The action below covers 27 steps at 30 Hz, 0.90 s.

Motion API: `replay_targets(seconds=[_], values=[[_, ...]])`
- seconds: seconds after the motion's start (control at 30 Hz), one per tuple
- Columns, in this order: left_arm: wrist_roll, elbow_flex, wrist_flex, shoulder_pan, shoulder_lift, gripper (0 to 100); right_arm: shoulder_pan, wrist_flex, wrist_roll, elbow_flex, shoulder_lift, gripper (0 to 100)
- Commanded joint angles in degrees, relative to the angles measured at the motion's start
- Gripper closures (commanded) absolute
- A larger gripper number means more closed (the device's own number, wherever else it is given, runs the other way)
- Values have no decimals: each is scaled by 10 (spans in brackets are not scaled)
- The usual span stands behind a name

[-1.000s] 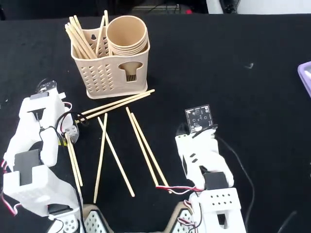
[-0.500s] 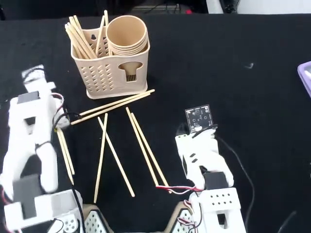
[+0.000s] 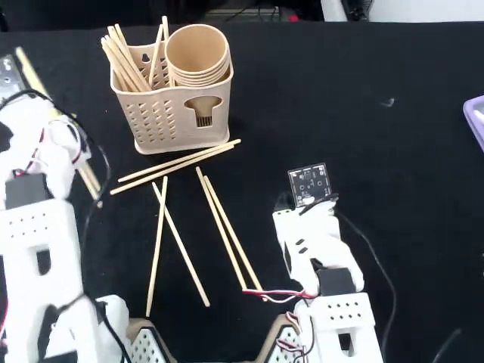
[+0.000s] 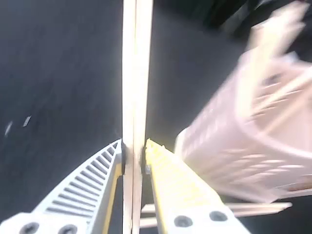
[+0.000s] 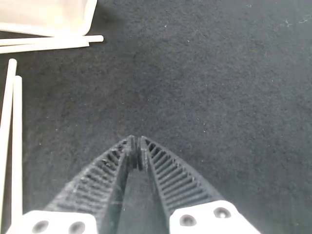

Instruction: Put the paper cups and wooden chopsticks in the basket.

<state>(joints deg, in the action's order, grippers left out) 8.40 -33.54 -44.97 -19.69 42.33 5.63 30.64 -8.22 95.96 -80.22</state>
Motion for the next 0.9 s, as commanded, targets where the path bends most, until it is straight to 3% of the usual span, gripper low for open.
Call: replay_targets(seconds=[0.0,0.2,0.33,0.53,0.87], values=[[6,14,62,42,72,970,4,-13,2,-1,-11,977],[6,15,206,89,129,970,4,-13,2,-1,-11,977],[6,22,259,119,145,970,4,-13,2,-1,-11,977],[22,86,269,147,94,970,4,-13,2,-1,-11,977],[42,226,266,150,-117,970,4,-13,2,-1,-11,979]])
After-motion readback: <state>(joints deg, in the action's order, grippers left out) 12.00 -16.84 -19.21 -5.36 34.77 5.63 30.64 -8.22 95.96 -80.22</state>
